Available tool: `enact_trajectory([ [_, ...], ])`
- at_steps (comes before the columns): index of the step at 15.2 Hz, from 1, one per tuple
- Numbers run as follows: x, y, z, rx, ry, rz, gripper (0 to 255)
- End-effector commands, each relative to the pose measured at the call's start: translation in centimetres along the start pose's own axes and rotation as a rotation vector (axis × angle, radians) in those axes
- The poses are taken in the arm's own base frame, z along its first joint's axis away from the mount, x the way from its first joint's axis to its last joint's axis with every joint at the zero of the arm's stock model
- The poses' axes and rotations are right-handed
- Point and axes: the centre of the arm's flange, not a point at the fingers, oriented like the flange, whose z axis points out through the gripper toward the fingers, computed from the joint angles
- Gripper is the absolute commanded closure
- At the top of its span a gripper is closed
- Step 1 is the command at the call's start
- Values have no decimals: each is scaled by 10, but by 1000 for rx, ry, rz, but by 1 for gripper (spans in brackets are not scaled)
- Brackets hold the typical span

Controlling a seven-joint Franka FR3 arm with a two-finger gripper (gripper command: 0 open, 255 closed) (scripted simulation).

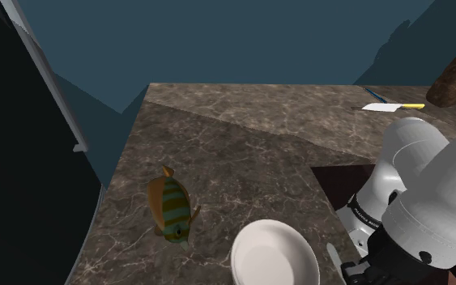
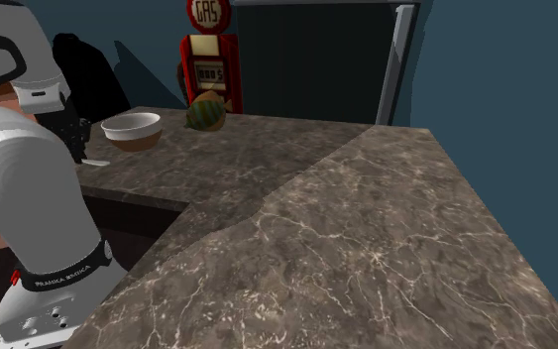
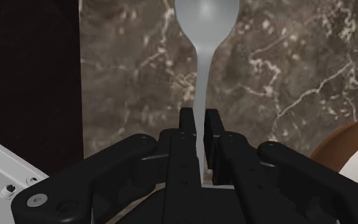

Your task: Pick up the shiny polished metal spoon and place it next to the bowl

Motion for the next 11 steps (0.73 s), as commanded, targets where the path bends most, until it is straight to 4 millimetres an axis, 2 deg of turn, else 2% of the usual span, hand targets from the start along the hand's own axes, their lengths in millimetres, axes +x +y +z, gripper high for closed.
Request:
enact_trajectory([
  [1,0,0,0,0,0,0,0],
  [6,0,0,0,0,0,0,0],
  [10,0,0,-50,0,0,0,0],
  [11,0,0,-50,0,0,0,0],
])
